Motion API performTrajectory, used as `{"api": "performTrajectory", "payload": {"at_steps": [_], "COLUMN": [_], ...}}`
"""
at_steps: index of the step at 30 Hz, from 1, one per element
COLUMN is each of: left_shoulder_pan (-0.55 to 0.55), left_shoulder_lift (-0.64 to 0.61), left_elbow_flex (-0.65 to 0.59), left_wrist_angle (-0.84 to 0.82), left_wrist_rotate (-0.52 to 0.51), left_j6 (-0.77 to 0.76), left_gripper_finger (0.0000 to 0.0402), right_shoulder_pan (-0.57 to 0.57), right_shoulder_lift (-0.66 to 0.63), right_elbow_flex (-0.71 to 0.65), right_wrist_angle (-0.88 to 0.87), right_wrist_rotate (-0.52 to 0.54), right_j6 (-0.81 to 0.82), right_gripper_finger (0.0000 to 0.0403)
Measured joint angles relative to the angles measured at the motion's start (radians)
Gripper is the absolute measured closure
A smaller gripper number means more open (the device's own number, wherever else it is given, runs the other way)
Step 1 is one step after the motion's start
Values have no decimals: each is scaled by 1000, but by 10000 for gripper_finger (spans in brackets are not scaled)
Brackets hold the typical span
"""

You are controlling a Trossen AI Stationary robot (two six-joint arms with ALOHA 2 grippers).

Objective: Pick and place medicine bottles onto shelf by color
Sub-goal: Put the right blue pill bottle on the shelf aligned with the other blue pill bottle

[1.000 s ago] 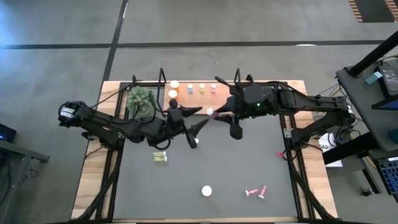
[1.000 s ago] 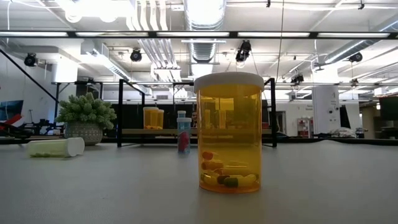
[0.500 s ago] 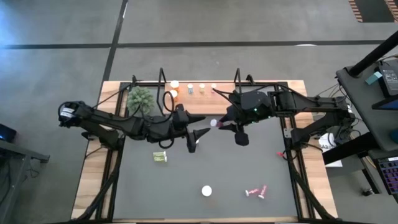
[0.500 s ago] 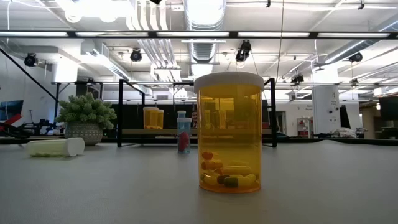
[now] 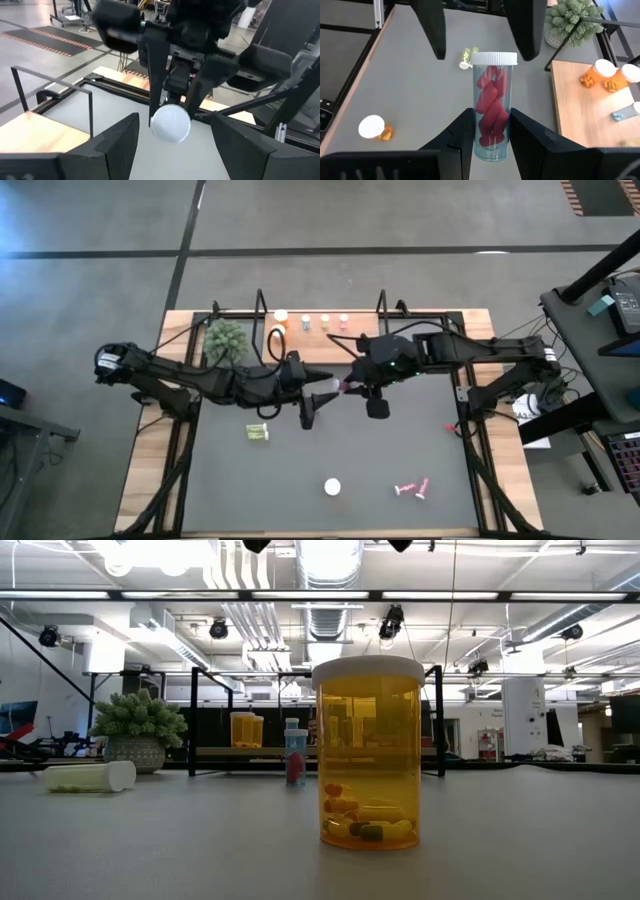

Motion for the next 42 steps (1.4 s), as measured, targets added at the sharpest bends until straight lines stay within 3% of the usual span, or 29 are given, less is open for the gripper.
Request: {"api": "performTrajectory", "payload": {"at_steps": [20,33,42], "left_shoulder_pan": [25,24,24], "left_shoulder_lift": [5,5,5], "left_elbow_flex": [-13,-10,-8], "left_wrist_angle": [3,7,9], "left_wrist_rotate": [0,8,6], "left_j6": [-6,-3,-3], "left_gripper_finger": [172,270,287], "right_shoulder_pan": [2,2,2], "right_shoulder_lift": [0,0,-14], "right_elbow_flex": [0,0,0], "right_wrist_angle": [30,30,-10], "right_wrist_rotate": [0,6,5], "right_j6": [0,1,11], "right_gripper_finger": [301,301,269]}}
